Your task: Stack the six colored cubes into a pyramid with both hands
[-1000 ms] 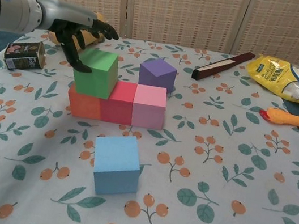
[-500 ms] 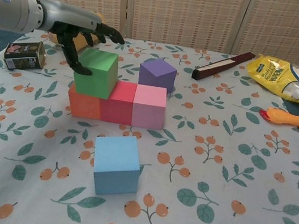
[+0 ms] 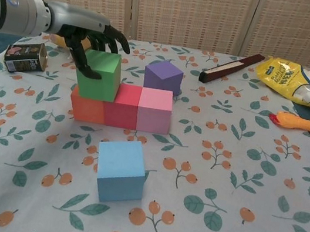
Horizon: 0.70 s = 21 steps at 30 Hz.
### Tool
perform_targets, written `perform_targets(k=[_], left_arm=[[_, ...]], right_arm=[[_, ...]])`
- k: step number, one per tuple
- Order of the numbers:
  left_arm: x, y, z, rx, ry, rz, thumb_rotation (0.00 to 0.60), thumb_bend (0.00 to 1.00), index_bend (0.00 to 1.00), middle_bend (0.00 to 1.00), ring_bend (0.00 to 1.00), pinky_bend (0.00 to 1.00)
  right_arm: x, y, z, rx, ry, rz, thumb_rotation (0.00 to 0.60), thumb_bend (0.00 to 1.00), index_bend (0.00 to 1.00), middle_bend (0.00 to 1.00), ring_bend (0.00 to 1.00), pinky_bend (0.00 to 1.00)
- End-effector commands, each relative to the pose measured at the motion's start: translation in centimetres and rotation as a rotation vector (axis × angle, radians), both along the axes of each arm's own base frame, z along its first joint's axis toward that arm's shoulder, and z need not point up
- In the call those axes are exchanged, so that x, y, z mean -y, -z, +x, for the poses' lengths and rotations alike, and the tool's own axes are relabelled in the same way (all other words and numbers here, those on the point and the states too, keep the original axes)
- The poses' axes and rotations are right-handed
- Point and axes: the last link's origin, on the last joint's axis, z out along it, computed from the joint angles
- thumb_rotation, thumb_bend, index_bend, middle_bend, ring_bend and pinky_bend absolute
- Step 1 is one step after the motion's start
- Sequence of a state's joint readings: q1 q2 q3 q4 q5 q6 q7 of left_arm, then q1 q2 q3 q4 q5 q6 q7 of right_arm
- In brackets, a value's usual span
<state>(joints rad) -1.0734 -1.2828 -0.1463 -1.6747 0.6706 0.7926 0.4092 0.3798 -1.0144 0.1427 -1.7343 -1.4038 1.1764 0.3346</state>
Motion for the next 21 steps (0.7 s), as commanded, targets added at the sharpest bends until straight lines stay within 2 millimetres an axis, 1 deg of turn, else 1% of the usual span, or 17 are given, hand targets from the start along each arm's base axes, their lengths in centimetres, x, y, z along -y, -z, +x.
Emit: perform_targets(k=[1, 7, 16, 21], left_arm=[[0.0, -0.3, 0.1, 0.010, 0.000, 0.010, 0.600, 0.32, 0.17, 0.27, 0.31, 0.24], [0.0, -0.6, 0.7, 0.032, -0.004, 0.018, 0.600, 0.32, 0.18, 0.28, 0.32, 0.25], [0.2, 0.2, 1.5, 0.027, 0.009, 0.009, 0.600, 0.31, 0.17, 0.27, 0.32, 0.25], [0.2, 0.5, 1.7, 0.033, 0.000, 0.004, 0.600, 0.32, 0.16, 0.27, 0.32, 0.25]], right_arm=[[0.0, -0.1, 0.0, 0.000, -0.001, -0.003, 0.600, 0.07, 0.00, 0.25, 0.02, 0.00], [-0.2, -0.2, 0.0, 0.002, -0.004, -0.007, 0.600, 0.07, 0.00, 0.25, 0.02, 0.00], [-0.4, -0.4, -0.4, -0.003, 0.011, -0.009, 0.600, 0.07, 0.00, 0.25, 0.02, 0.00], [-0.4, -0.4, -0.4, -0.005, 0.013, -0.006, 0.600, 0.07, 0.00, 0.25, 0.02, 0.00]])
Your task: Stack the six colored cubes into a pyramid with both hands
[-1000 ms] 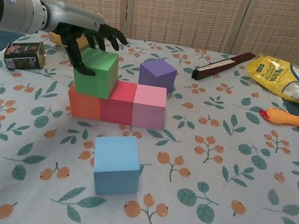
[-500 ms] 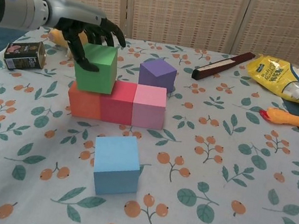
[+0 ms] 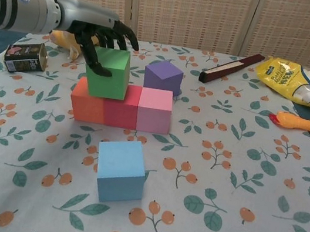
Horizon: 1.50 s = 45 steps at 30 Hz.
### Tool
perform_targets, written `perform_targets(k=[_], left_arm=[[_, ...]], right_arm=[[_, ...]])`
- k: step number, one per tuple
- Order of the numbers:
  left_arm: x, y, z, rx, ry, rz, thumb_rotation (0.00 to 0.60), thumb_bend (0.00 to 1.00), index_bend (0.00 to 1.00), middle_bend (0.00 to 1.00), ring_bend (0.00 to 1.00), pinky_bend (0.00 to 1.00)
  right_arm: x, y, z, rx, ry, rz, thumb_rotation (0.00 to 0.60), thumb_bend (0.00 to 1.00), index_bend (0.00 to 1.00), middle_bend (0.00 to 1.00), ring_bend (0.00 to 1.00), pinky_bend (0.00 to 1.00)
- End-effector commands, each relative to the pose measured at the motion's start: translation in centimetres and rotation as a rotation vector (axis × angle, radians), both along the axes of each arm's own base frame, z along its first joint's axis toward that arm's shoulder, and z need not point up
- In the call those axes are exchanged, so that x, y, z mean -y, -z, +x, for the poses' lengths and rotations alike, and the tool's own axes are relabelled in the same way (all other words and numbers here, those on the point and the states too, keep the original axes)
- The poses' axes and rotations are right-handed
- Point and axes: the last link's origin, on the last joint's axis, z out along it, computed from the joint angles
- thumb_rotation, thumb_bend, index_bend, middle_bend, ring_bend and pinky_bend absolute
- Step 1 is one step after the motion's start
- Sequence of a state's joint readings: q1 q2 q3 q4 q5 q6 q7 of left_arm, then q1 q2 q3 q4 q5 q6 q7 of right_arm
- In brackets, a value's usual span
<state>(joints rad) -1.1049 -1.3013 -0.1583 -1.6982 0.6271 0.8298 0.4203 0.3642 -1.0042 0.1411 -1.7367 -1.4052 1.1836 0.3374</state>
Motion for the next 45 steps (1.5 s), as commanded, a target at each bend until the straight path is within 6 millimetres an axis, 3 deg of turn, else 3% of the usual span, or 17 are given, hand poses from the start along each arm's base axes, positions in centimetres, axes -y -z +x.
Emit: perform_targets(k=[1, 45], left_arm=[[-0.07, 0.11, -0.01, -0.004, -0.002, 0.002, 0.600, 0.32, 0.16, 0.27, 0.32, 0.25], [-0.61, 0.28, -0.43, -0.030, 0.006, -0.002, 0.600, 0.32, 0.15, 0.25, 0.32, 0.24]], right_arm=[[0.03, -0.02, -0.01, -0.002, 0.000, 0.001, 0.600, 0.07, 0.00, 0.25, 0.02, 0.00], [0.02, -0.20, -0.29, -0.003, 0.015, -0.009, 0.600, 0.07, 0.00, 0.25, 0.02, 0.00]])
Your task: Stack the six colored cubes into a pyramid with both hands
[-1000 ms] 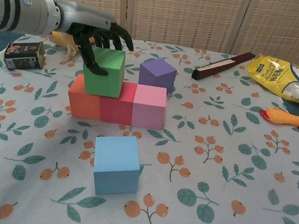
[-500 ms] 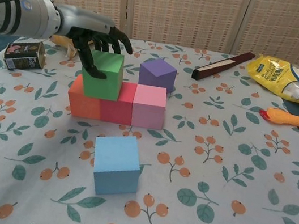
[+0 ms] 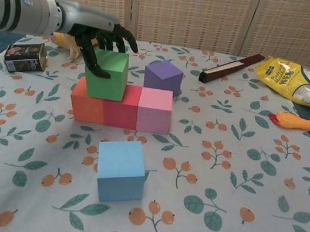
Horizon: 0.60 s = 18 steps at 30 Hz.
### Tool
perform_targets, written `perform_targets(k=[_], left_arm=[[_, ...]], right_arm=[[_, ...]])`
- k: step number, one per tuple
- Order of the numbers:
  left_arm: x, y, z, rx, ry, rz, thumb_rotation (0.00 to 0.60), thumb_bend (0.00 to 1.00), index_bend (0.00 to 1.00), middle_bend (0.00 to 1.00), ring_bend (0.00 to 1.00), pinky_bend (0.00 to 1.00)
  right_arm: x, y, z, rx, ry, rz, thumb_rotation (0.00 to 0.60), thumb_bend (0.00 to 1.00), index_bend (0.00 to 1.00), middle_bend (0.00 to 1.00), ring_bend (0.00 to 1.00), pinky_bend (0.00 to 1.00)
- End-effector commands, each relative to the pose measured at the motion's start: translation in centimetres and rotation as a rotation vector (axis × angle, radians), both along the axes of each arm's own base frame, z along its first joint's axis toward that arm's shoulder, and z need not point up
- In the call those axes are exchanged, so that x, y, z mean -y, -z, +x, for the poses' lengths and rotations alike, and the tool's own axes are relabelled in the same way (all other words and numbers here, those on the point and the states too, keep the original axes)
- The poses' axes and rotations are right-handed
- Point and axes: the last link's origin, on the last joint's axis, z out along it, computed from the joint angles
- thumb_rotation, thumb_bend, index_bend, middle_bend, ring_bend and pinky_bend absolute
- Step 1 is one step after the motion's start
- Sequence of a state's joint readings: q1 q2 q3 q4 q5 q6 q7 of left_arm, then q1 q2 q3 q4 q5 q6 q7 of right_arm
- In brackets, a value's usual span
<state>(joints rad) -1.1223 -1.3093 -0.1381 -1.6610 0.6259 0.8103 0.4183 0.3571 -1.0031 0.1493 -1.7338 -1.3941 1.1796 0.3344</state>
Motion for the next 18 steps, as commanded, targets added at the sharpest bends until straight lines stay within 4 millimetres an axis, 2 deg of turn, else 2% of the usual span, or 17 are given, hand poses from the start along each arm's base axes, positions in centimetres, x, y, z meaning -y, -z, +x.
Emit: perform_targets(k=[1, 18], left_arm=[[-0.04, 0.03, -0.11, 0.002, 0.001, -0.002, 0.600, 0.32, 0.15, 0.25, 0.32, 0.24], [-0.19, 0.02, -0.51, 0.012, 0.014, -0.025, 0.600, 0.32, 0.15, 0.23, 0.31, 0.22]], right_arm=[[-0.01, -0.01, 0.00, -0.001, 0.001, -0.001, 0.600, 0.07, 0.00, 0.25, 0.02, 0.00], [-0.19, 0.08, 0.28, -0.005, 0.004, -0.005, 0.600, 0.07, 0.00, 0.25, 0.02, 0.00]])
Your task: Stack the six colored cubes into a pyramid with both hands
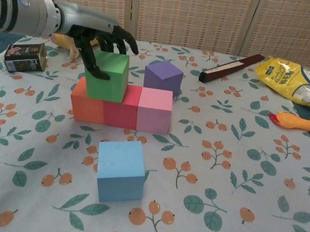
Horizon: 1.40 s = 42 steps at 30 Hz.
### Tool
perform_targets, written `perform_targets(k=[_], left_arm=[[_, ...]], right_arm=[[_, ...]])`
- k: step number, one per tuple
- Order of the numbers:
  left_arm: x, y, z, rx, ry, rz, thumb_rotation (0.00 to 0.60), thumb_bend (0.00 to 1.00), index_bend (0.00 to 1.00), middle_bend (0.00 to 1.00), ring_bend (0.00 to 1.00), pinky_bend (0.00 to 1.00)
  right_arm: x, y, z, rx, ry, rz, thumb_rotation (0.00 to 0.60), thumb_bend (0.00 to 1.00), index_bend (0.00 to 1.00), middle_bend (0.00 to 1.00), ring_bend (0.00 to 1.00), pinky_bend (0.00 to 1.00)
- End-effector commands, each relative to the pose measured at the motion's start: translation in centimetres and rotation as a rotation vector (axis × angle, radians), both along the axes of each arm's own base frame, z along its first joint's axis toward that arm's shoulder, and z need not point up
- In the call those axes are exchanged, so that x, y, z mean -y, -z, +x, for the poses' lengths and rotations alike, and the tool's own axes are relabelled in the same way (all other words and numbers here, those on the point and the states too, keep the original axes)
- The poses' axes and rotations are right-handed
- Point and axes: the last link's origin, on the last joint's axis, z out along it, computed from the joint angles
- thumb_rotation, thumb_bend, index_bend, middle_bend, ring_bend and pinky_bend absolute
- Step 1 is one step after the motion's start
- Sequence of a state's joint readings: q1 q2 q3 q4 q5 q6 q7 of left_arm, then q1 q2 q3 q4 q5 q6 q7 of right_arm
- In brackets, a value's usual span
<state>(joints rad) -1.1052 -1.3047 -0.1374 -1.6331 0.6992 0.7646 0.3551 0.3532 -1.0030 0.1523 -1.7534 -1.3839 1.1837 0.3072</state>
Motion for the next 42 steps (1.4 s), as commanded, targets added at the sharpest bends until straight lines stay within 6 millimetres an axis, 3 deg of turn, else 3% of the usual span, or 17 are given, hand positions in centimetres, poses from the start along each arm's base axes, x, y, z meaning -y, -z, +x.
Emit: perform_targets(k=[1, 34, 42], left_arm=[[-0.03, 0.00, -0.06, -0.001, -0.003, -0.003, 0.600, 0.32, 0.15, 0.23, 0.31, 0.22], [-0.25, 0.41, -0.19, -0.017, -0.002, -0.010, 0.600, 0.32, 0.14, 0.21, 0.31, 0.22], [-0.16, 0.38, -0.08, -0.018, -0.004, -0.004, 0.600, 0.32, 0.00, 0.12, 0.27, 0.22]], right_arm=[[-0.02, -0.02, 0.02, -0.001, 0.001, -0.001, 0.600, 0.07, 0.00, 0.25, 0.02, 0.00], [-0.12, -0.04, 0.01, -0.002, 0.008, -0.002, 0.600, 0.07, 0.00, 0.25, 0.02, 0.00], [-0.11, -0.05, -0.05, -0.001, 0.010, -0.004, 0.600, 0.07, 0.00, 0.25, 0.02, 0.00]])
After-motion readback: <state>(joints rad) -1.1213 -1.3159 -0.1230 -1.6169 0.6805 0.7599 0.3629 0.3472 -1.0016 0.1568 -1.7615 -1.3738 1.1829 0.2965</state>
